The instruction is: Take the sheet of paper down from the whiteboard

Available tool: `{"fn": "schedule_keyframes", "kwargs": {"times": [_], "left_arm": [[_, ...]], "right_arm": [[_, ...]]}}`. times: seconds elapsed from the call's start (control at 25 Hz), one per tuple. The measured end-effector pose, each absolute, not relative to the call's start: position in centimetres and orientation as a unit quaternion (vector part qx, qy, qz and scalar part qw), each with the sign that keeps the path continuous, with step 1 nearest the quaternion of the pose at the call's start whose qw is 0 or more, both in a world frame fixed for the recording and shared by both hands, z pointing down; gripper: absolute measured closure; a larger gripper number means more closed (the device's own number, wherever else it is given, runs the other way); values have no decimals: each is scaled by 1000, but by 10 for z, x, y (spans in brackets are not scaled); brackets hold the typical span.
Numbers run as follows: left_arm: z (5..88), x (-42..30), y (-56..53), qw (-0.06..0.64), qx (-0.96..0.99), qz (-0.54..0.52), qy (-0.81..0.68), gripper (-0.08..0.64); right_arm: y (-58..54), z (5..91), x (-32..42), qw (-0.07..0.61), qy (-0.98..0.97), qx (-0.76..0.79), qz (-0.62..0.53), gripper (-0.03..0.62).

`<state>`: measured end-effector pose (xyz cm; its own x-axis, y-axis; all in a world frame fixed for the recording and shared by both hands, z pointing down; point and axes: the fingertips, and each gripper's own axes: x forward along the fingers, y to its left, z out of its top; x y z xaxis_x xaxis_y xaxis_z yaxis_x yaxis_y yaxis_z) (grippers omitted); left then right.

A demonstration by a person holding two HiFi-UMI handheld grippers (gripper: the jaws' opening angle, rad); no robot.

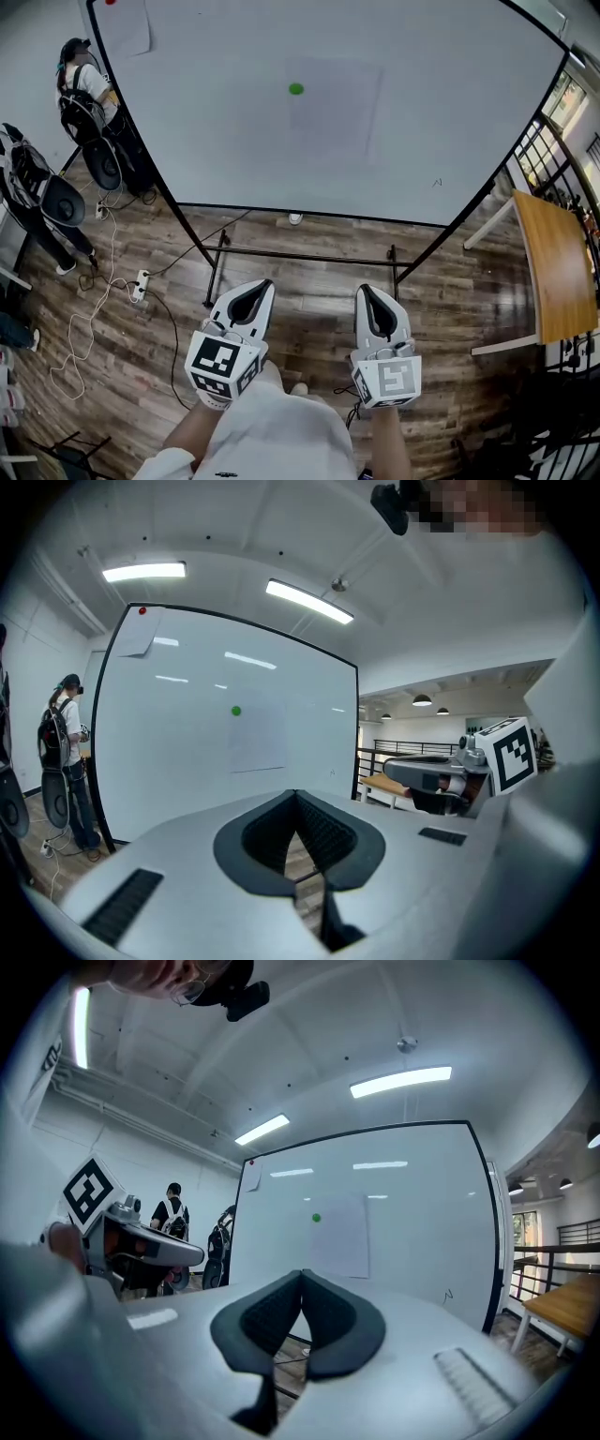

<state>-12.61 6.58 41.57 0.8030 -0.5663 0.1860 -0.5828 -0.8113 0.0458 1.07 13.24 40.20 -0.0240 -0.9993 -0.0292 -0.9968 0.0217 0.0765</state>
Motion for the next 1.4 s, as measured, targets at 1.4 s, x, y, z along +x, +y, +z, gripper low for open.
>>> {"fn": "schedule_keyframes", "kwargs": {"times": [1.4], "left_arm": [[376, 52, -221, 53, 941, 61, -328, 554]], "right_arm": [[-155, 333, 194, -5, -725, 687, -52, 577]]}}
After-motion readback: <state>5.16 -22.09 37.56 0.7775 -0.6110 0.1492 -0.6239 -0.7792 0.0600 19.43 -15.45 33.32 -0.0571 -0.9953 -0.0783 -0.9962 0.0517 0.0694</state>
